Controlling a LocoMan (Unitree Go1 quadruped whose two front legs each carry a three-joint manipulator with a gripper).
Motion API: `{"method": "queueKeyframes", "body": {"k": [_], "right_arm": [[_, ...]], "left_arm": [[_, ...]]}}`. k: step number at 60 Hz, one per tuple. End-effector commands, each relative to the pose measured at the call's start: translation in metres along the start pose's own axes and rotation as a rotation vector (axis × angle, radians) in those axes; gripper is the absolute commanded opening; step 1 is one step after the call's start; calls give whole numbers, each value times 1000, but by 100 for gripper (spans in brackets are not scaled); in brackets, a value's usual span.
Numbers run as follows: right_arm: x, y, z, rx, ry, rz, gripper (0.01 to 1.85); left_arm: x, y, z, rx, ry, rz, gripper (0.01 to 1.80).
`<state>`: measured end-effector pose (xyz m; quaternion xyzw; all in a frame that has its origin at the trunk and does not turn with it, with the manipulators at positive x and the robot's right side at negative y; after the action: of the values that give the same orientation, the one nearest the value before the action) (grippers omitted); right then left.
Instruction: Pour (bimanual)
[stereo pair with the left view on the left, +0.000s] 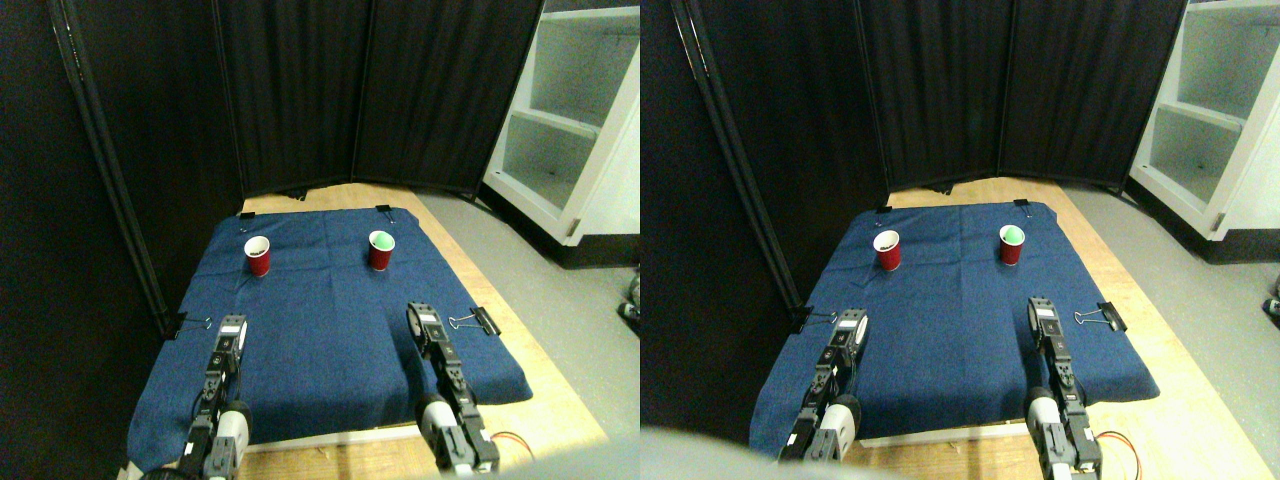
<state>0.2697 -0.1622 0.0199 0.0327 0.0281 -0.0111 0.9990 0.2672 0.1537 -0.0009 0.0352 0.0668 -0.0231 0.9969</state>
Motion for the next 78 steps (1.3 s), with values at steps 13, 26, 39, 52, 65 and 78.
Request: {"method": "queueKeyframes", "body": {"k": [13,26,39,52,65,78], "right_arm": [[1,0,4,-7,-33,-2,51],[5,0,4,30,-59,31,50],[24,4,15,166,-163,87,54],[33,15,31,269,-196,24,62],[48,12,33,420,-264,32,70],[64,9,35,588,-254,-52,80]], "left_arm": [[2,3,7,-3,-19,15,33],[7,7,7,42,-62,-44,79],[22,1,30,-58,-114,-13,91],[39,2,51,-154,-154,32,93],[51,3,52,-297,-195,74,97],[64,0,54,-429,-227,95,99]]}}
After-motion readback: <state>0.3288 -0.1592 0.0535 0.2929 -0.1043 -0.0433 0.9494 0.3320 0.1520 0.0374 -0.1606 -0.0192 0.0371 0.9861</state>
